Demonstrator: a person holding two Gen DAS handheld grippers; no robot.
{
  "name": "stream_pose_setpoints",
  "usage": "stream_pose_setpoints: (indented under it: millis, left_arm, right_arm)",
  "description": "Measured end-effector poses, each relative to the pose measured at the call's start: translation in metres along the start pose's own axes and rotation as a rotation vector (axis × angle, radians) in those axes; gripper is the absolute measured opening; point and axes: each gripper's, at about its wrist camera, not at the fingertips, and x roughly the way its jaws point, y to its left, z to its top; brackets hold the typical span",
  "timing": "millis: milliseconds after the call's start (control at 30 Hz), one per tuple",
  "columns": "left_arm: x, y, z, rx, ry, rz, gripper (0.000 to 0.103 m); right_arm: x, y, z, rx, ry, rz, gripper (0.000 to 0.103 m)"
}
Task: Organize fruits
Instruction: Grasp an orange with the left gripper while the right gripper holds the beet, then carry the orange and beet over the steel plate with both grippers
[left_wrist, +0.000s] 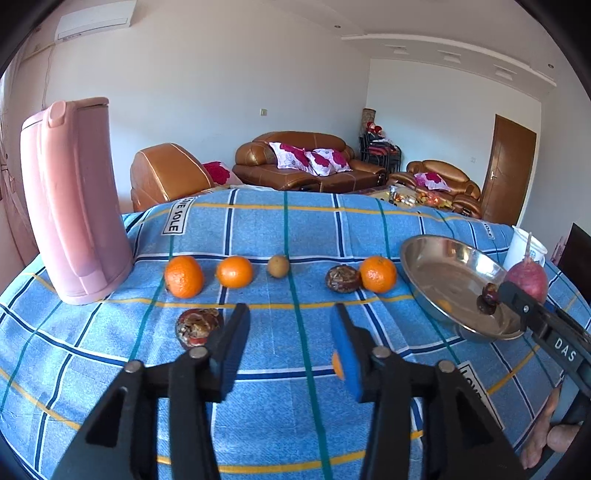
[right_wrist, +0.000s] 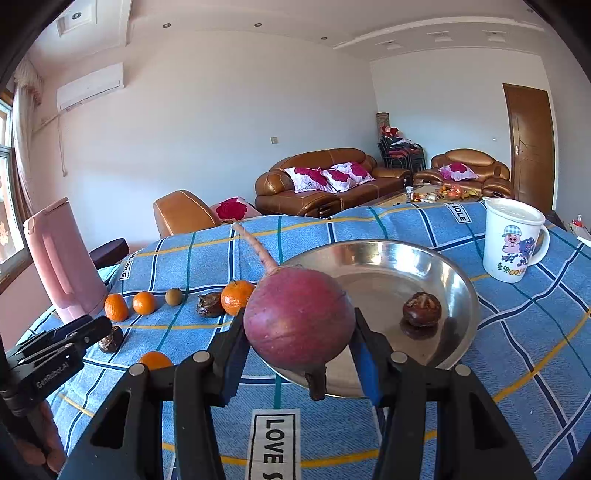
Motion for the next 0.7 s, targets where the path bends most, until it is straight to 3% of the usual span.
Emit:
stream_pose_setpoints:
  millis: [100, 200, 333, 433, 533, 633, 700]
  left_arm:
    - [-0.003, -0.001, 0.001, 0.029, -0.016, -0.003, 0.074]
    - [0.010, -0.022, 0.001, 0.097, 0.027, -0.029, 0.074]
    - [0.049, -0.054, -0.004, 0.192, 0.146, 0.087, 0.074]
    - [0.063, -0.044, -0.001, 0.121, 0.193, 0.111, 0.072]
    - [0.068, -0.035, -0.003, 0.076, 0.236, 0.065, 0.074]
    - [0.067, -0.036, -0.007, 0.084, 0.253, 0.038, 0.062]
    - [0.067, -0.033, -0.010, 0.067, 0.280, -0.010, 0.041]
  right_arm:
    - [0.003, -0.009, 0.001, 0.052, 0.020, 0.021, 0.053]
    - [0.002, -0.015, 0.003, 0.076, 0.013, 0.030, 0.053]
    - [-0.005, -0.020, 0.008, 0.086, -0.019, 0.018, 0.053]
    - [-0.003, -0.028, 0.009, 0.102, -0.014, 0.013, 0.053]
    - [0.001, -0.033, 0.009, 0.121, 0.003, 0.017, 0.053]
    - [0.001, -0.034, 0.009, 0.131, 0.006, 0.020, 0.053]
    - [0.000, -0.033, 0.009, 0.127, -0.003, 0.015, 0.053]
